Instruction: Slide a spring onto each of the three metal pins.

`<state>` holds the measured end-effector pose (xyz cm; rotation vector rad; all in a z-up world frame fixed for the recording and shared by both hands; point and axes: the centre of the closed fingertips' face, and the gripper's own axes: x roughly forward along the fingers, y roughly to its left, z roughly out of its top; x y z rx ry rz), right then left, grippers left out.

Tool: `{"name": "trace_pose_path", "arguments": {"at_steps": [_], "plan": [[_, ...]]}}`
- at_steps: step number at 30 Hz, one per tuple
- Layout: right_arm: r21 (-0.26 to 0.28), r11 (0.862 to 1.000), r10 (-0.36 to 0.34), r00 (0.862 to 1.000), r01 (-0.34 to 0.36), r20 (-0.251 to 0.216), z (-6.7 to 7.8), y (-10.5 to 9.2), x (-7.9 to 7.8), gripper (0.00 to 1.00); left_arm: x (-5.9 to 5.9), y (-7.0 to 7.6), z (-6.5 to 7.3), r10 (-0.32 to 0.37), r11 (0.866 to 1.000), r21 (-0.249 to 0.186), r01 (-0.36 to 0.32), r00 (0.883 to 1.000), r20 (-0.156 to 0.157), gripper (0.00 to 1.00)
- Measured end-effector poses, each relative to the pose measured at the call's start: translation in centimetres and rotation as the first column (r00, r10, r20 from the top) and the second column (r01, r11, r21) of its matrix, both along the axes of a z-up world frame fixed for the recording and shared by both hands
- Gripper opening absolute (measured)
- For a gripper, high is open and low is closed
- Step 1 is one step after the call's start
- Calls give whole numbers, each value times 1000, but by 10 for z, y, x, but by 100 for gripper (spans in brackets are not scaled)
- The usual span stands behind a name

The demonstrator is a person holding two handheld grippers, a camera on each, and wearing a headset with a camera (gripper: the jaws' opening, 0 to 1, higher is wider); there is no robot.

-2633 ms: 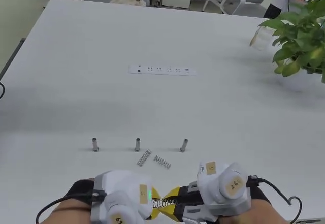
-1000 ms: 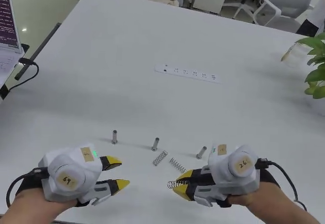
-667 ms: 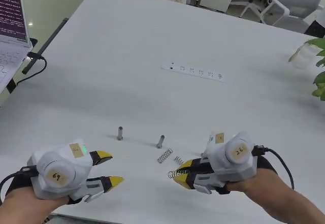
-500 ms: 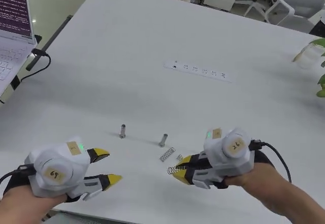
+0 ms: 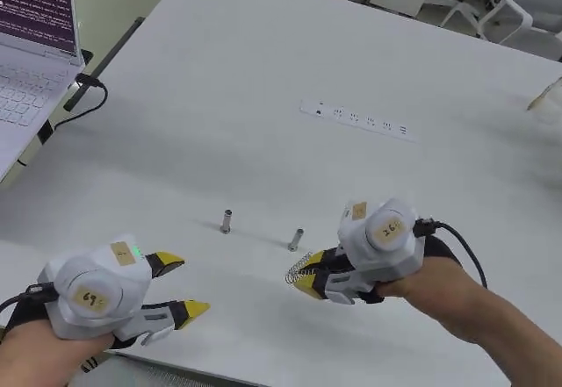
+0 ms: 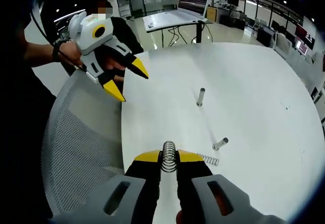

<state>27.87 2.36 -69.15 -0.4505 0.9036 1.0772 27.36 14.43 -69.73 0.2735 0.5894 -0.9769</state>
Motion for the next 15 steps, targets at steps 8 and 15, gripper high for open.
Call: {"name": "trace_pose_path", "arguments": {"at_steps": [8, 15], "plan": [[-29, 999, 24, 1000, -24, 1, -4, 11, 12, 9, -1, 6, -1, 15, 1000, 2, -15, 1000, 1, 39], [-63, 998, 8, 1000, -8, 8, -7, 20, 26, 9, 0, 12, -1, 37, 999, -15, -37, 999, -9, 43]]}}
